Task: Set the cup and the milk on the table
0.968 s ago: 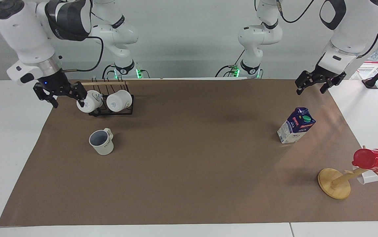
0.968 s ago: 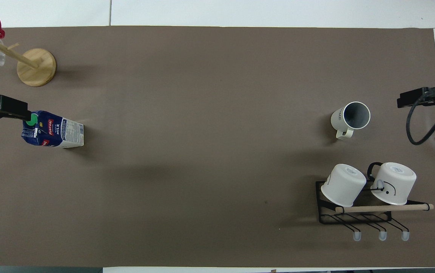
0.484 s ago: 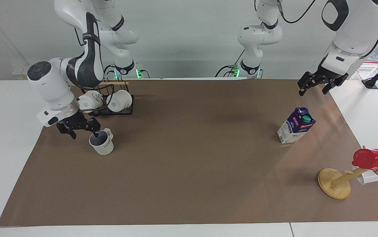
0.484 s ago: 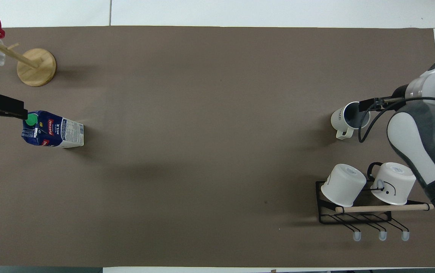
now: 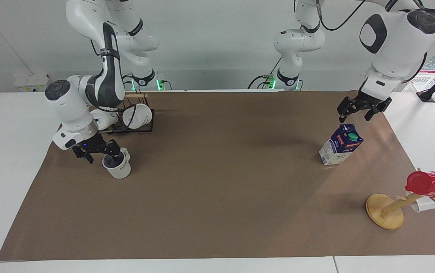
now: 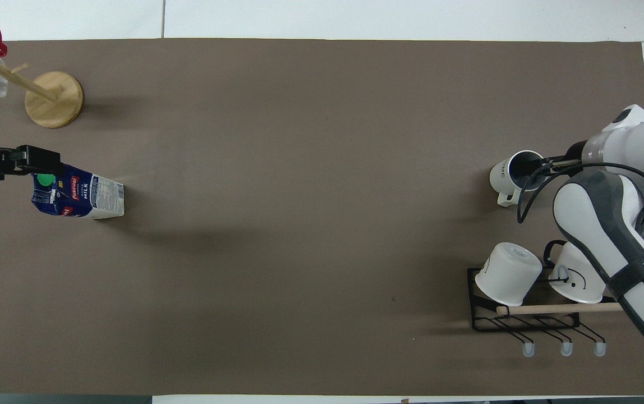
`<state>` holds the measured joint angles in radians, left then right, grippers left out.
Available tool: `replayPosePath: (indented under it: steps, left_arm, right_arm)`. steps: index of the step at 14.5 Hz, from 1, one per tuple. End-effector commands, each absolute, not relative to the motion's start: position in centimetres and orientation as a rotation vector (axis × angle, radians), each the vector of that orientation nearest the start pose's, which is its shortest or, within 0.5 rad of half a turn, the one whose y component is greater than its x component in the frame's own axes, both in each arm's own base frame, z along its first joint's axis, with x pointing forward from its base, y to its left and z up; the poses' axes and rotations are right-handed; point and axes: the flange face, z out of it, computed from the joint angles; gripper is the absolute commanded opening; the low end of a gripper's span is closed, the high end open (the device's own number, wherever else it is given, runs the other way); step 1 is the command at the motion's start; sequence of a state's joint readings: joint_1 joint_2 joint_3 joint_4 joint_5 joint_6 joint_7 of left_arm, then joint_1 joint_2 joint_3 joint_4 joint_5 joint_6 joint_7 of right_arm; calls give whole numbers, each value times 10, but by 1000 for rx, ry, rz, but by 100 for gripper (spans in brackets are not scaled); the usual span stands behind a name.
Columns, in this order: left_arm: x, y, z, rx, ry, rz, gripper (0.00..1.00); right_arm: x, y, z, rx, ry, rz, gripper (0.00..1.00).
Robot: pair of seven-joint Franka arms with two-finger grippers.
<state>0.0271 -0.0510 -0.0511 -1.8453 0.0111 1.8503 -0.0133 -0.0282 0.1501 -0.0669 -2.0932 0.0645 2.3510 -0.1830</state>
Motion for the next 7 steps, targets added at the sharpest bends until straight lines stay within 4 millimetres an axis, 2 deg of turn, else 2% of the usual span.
replayPosePath:
  steps: [1,2,4,7]
  left_arm:
    - [546,1,523,-3118,-10,-132,100]
    - [548,7,512,-3118,-26,-129,100]
    - [549,12,500,-3119,-35,-117,100]
    - [548,12,487,-3119,-34,-129,100]
  right_arm:
    - [573,-53,355,-3098,-109,-183,62]
    - [573,-53,354,-3098,-130,-184,36]
    - [573,-52,354,-3100,-132,-207,0]
    - [573,-45,353,-3099,-145,-204,0]
